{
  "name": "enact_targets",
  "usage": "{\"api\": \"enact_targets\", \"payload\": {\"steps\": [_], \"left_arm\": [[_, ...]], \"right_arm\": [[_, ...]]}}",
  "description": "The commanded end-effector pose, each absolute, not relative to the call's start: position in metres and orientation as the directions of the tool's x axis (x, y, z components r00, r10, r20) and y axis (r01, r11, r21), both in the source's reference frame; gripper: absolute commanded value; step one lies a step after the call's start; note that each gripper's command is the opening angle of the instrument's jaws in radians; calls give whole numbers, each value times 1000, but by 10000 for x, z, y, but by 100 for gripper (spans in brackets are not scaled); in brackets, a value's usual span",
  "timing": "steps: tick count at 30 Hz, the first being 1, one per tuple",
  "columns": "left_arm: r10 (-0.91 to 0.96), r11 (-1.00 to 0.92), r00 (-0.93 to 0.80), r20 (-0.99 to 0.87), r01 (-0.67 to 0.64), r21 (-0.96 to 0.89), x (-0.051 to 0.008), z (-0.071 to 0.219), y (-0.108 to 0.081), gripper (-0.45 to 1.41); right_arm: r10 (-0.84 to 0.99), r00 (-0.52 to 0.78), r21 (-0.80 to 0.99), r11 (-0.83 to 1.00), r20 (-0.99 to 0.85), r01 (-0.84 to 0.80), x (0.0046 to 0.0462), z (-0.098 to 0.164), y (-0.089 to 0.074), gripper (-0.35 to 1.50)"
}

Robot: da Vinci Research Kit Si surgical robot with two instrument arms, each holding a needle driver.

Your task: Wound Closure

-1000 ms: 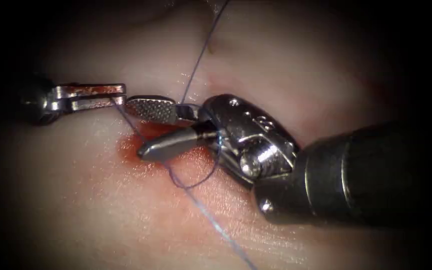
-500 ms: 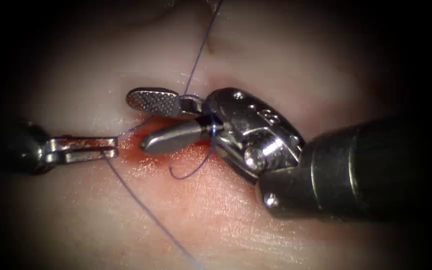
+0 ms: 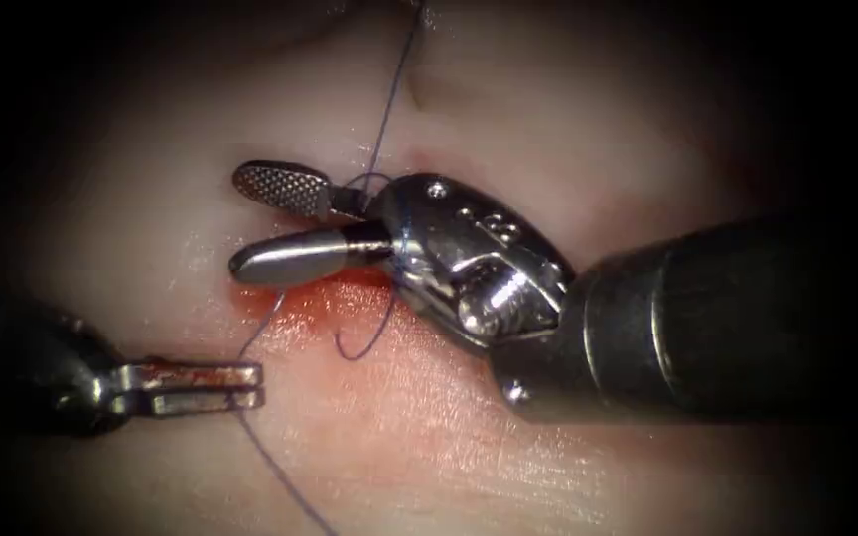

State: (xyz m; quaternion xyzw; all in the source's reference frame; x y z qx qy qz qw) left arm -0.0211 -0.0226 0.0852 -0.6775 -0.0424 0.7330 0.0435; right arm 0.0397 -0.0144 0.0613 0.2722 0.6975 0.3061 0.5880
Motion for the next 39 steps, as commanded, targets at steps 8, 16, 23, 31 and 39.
{"api": "enact_targets", "payload": {"steps": [8, 16, 23, 31, 39], "left_arm": [[109, -994, -59, -992, 14, -110, -233, 811, -237, -45], [97, -995, -54, -994, 12, -98, -230, 794, -215, -45], [77, -997, -52, -996, 1, -77, -232, 777, -176, -45], [77, -997, -48, -996, -2, -77, -248, 791, -146, -45], [68, -998, -35, -997, -1, -68, -242, 819, -110, -45]], "right_arm": [[669, -40, 668, 736, -742, -110, 414, 629, -160, 81], [654, -11, 651, 752, -757, -101, 418, 628, -169, 81], [643, 24, 640, 765, -765, -77, 428, 625, -180, 81], [643, 25, 640, 765, -766, -73, 435, 620, -188, 78], [642, 32, 641, 767, -766, -22, 431, 617, -193, 78]]}}
